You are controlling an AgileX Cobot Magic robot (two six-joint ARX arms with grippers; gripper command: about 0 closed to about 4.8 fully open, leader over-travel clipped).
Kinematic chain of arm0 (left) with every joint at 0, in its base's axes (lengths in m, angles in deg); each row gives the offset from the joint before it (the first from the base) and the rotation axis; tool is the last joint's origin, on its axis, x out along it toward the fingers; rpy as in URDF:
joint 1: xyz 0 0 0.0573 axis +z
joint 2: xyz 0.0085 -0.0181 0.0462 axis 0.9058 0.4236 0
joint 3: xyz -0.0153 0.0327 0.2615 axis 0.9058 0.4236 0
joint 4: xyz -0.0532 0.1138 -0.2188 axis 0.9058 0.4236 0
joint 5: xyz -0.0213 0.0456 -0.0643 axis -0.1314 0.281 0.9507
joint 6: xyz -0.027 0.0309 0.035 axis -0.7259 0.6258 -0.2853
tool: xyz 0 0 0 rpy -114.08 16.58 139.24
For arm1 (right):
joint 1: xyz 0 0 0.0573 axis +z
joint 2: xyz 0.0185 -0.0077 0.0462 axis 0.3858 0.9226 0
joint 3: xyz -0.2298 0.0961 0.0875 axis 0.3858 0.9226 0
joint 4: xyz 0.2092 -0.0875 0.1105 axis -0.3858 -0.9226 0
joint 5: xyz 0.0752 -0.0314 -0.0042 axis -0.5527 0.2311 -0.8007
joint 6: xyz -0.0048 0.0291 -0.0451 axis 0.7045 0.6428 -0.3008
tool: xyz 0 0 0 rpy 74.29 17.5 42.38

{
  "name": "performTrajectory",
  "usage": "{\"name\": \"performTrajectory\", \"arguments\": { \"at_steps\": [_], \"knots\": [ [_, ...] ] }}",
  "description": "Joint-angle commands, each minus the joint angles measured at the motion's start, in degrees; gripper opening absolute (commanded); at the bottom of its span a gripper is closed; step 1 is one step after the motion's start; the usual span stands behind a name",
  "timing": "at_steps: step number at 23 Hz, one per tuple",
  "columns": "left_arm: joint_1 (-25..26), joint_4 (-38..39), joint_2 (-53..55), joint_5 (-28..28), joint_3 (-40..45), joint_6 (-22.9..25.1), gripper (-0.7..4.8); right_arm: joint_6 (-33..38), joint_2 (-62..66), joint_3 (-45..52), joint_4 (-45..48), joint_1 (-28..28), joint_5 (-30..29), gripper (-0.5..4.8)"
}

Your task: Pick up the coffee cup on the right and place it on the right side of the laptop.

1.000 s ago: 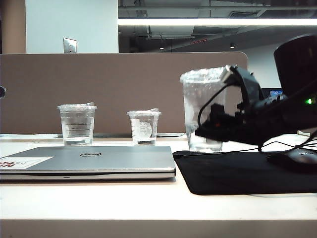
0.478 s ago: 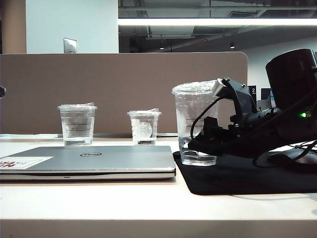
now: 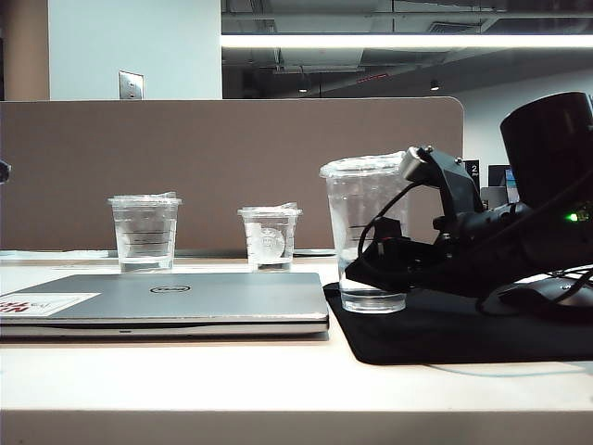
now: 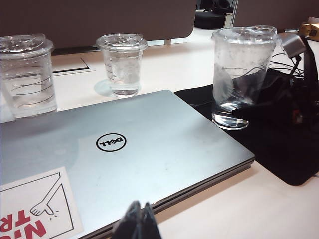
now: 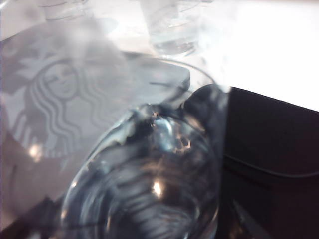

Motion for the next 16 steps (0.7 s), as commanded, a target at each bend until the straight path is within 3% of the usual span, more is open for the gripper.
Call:
{"name": "performTrajectory", "arguments": {
  "at_steps": [1,6,13,15,16],
  "knots": [
    [0.0,-0.7,0.0,-0.1,-0.2,0.1,-0.05,0.0,-1.3,2.1,1.9,0.1,0.2,4.79],
    [0.0,-0.7,0.0,-0.1,-0.2,0.1,-0.05,0.0,-5.5,6.4,2.2,0.0,2.1,4.79],
    [0.1,-0.7,0.0,-0.1,-0.2,0.1,-0.05,1.6,-22.0,16.4,1.5,0.0,6.7,4.79],
    [0.3,-0.8,0.0,-0.1,-0.2,0.1,-0.05,2.8,-26.2,18.4,0.1,0.0,6.7,4.42],
    [0.7,-0.7,0.0,0.0,-0.2,0.1,-0.05,3.8,-29.1,19.6,-1.3,0.0,6.7,3.97]
  ]
}}
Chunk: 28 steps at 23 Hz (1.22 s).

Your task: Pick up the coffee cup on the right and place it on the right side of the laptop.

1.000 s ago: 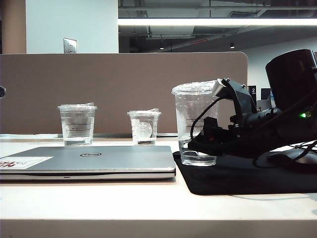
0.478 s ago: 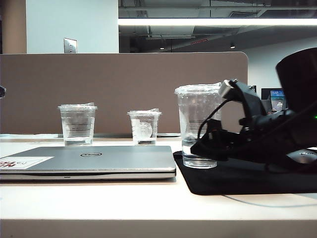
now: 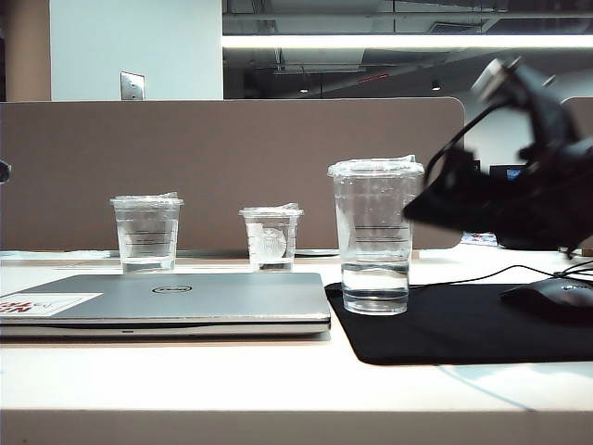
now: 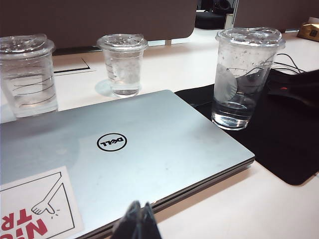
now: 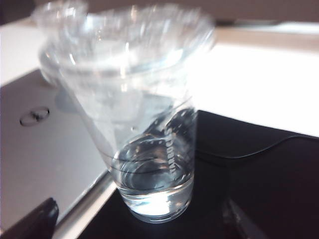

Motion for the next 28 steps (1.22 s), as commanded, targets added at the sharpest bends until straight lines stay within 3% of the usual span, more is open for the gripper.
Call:
{"name": "performTrajectory", "arguments": {
  "at_steps": [1,5,7,8,11,16,21,24,28],
  "knots": [
    [1.4,-0.7,0.0,0.1,-0.2,0.1,-0.05,3.6,-8.1,3.4,-3.2,0.1,0.5,3.57],
    [7.1,-0.7,0.0,0.0,-0.2,0.1,-0.05,7.7,-18.4,6.1,-10.0,0.1,0.2,1.51],
    [11.5,-0.8,0.0,0.0,-0.2,0.1,-0.05,8.1,-24.2,6.8,-14.8,0.2,-0.7,0.21],
    [13.5,-0.7,0.0,0.0,-0.2,0.1,-0.05,8.1,-26.7,6.8,-17.3,0.2,-1.3,-0.13],
    [24.3,-0.8,0.0,-0.2,-0.2,0.1,-0.05,8.1,-39.2,6.8,-31.5,0.2,-1.0,-0.06],
    [30.6,-0.8,0.0,-0.2,-0.2,0.1,-0.05,8.1,-50.8,6.8,-43.8,0.2,0.3,-0.06],
    [29.9,-0.8,0.0,0.0,-0.2,0.1,-0.05,8.1,-60.3,6.9,-53.6,0.1,5.5,-0.06],
    [30.0,-0.8,0.0,0.0,-0.2,0.1,-0.05,8.0,-62.6,6.8,-54.1,0.1,9.1,-0.06],
    [30.0,-0.8,0.0,0.0,-0.2,0.1,-0.05,8.0,-62.9,6.8,-54.2,0.1,9.4,-0.05]
  ]
}}
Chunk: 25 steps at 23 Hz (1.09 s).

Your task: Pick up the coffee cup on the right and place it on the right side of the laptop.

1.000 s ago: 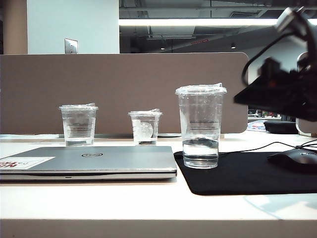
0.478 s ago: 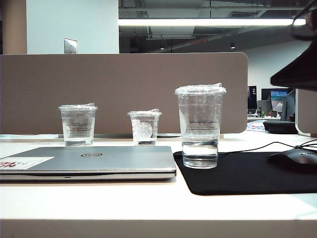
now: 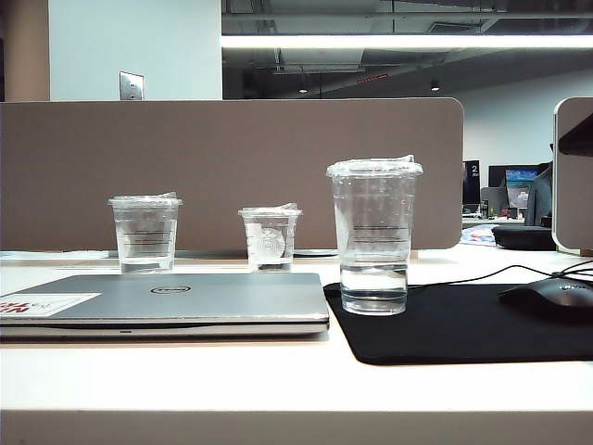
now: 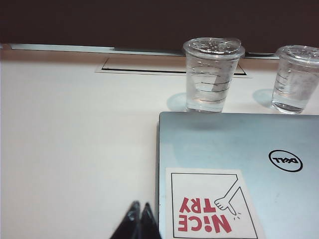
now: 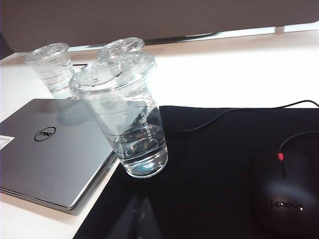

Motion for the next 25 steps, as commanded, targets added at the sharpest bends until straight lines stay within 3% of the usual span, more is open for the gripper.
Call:
{"name": "performTrajectory", "arguments": {
  "at_steps": [1,14,25],
  "knots": [
    [0.1,-0.8,0.0,0.2,-0.2,0.1,-0.05,0.2,0.0,-0.2,0.9,0.0,0.2,-0.05],
    [0.1,-0.8,0.0,0.2,-0.2,0.1,-0.05,0.2,-0.1,-0.2,0.6,-0.1,0.3,-0.05],
    [0.1,-0.7,0.0,0.1,-0.2,0.1,-0.05,-2.6,-14.4,6.6,1.7,-14.9,-3.8,-0.05]
  ]
}}
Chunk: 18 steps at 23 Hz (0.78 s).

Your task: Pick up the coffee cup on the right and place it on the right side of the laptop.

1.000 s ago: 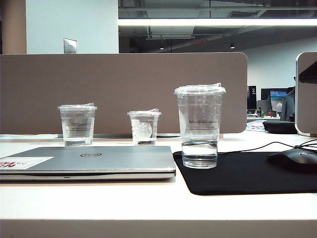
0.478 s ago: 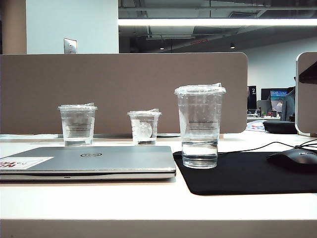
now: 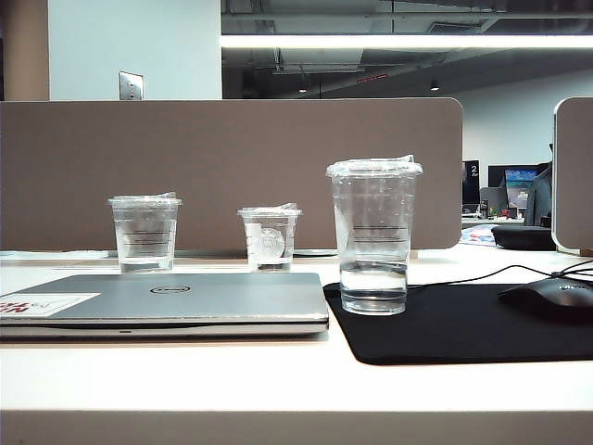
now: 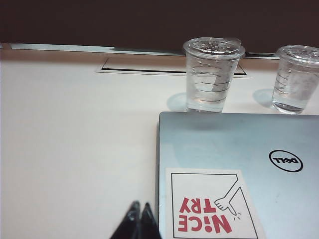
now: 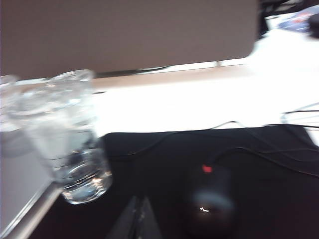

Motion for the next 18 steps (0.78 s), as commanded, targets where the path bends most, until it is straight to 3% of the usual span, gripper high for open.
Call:
{"name": "performTrajectory", "arguments": {
  "at_steps": [1,5,18],
  "knots": [
    [0.0,-0.8,0.0,0.1,-0.2,0.1,-0.05,-0.3,-3.8,0.3,-0.4,-3.2,-1.9,-0.05],
    [0.0,-0.8,0.0,0.2,-0.2,0.1,-0.05,-3.6,-10.6,0.3,-7.0,-5.8,-1.5,-0.05],
    [0.0,-0.8,0.0,0.1,-0.2,0.1,-0.05,-4.0,-10.6,0.3,-10.0,-9.1,0.5,-0.05]
  ]
}}
